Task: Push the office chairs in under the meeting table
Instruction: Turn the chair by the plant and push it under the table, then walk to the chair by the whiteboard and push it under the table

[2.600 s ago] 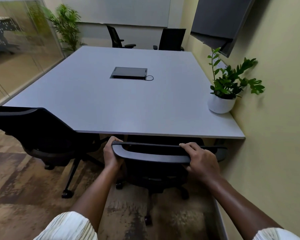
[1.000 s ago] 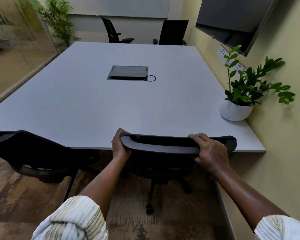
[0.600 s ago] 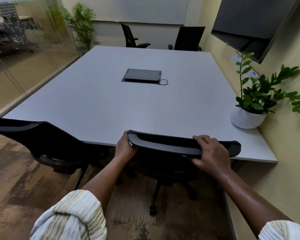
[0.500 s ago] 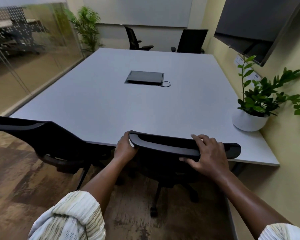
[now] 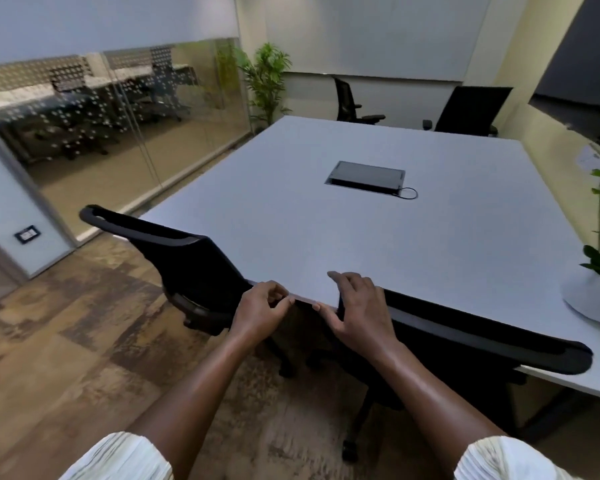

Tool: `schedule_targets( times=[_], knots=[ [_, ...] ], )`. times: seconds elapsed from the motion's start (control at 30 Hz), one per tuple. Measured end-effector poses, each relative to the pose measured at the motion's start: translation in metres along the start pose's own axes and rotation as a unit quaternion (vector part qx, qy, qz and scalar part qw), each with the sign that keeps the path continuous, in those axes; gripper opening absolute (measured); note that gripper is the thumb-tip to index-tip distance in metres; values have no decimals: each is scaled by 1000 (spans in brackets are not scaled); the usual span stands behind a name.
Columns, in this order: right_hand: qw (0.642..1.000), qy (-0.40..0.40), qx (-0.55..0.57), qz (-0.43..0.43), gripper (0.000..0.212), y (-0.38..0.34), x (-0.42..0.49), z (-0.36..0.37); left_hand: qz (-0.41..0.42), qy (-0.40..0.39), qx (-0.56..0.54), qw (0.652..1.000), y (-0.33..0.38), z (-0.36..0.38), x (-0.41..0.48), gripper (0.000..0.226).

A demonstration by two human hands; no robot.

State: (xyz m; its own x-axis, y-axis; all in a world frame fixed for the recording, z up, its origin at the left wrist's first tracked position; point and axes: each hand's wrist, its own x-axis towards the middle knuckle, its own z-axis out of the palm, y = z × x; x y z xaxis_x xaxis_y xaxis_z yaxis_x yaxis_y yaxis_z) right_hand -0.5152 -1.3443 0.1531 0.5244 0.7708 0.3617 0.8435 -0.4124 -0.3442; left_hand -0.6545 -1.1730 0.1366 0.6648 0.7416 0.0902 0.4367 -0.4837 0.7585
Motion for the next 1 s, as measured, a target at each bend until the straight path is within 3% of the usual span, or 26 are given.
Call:
schedule_targets(
  times=[0.2, 0.33, 0.7, 1.0],
  knots=[
    [997, -24, 66, -17, 64, -91, 35, 58, -56, 77, -32, 995, -64, -82, -5, 9],
    [995, -25, 86, -41, 62, -156, 59, 96, -72, 88, -23, 993, -114, -139, 2, 8],
    [986, -51, 97, -123, 65, -404, 144, 210, -97, 152, -1, 984, -272, -343, 33, 10],
    [980, -57, 92, -165, 65, -502, 219, 278, -102, 178, -7, 979, -352, -424, 81, 11]
  ],
)
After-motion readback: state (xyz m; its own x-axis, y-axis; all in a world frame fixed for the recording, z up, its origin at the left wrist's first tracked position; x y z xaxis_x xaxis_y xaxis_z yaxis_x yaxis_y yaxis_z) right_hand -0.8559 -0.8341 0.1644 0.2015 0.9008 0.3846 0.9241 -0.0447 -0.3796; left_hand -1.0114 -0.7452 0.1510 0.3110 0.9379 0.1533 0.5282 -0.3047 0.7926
